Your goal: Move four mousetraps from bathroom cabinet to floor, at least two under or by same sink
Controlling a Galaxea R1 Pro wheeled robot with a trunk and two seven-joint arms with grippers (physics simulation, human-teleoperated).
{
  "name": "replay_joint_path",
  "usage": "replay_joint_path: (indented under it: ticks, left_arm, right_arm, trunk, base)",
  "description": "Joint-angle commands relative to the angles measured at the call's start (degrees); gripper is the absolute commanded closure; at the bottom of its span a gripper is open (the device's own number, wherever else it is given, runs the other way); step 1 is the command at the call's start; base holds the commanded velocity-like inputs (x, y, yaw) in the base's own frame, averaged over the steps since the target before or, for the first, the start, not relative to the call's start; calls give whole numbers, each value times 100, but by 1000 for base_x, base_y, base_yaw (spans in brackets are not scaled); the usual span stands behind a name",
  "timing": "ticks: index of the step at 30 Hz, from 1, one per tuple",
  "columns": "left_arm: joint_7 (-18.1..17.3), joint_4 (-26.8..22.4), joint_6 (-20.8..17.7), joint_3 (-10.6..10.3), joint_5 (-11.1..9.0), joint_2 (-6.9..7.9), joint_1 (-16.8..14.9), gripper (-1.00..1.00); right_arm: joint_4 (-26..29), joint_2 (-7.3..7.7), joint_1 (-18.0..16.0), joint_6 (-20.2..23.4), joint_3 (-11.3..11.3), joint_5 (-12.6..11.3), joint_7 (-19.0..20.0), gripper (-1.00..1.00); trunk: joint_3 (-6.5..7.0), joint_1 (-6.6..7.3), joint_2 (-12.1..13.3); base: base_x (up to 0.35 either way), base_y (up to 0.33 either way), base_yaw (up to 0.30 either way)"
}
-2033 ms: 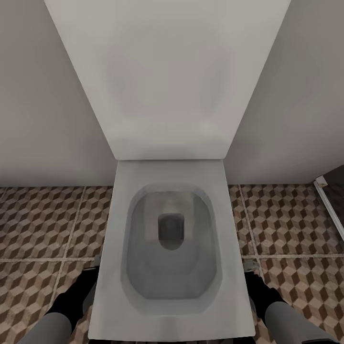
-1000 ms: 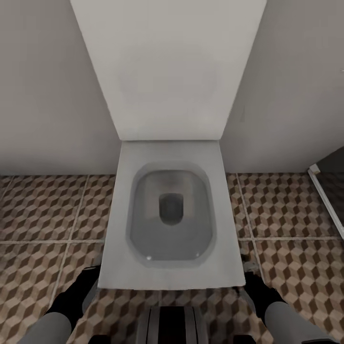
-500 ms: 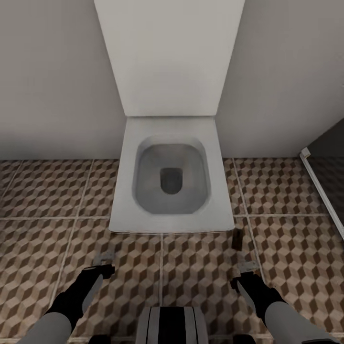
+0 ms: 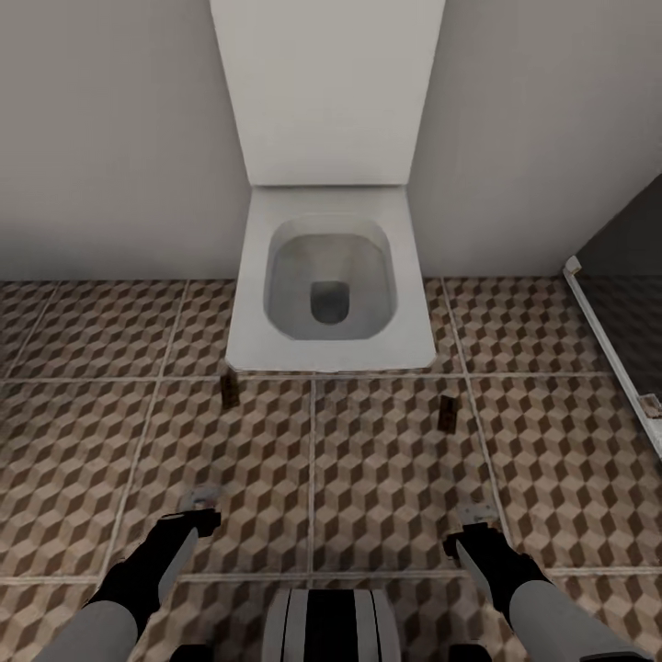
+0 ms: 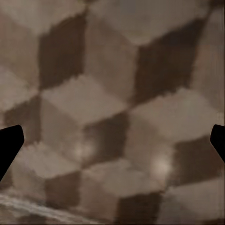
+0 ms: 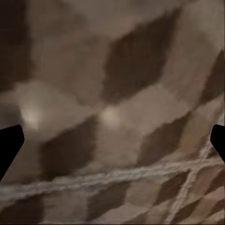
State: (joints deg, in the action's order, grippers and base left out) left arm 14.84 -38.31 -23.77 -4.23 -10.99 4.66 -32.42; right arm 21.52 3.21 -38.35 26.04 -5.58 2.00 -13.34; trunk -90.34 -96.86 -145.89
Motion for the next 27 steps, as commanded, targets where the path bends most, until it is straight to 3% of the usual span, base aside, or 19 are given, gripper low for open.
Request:
replay_joint_path:
  ticks: [1, 19, 27]
  left_arm:
    - [54, -9, -22, -43, -61, 9, -1, -100]
    - [33, -9, -18, -43, -61, 9, -1, -100]
    - [12, -15, -26, -43, -67, -2, -1, -100]
  right_arm:
    - [10, 4, 0, 50, -40, 20, -10, -100]
    - [10, 4, 3, 45, -40, 20, -22, -100]
    - [10, 1, 2, 42, -41, 20, -27, -100]
  trunk:
    - [-3, 5, -1]
    - [-3, 5, -1]
    - [-3, 5, -1]
  base:
    - [-347, 0, 0]
    - [-344, 0, 0]
    - [-126, 0, 0]
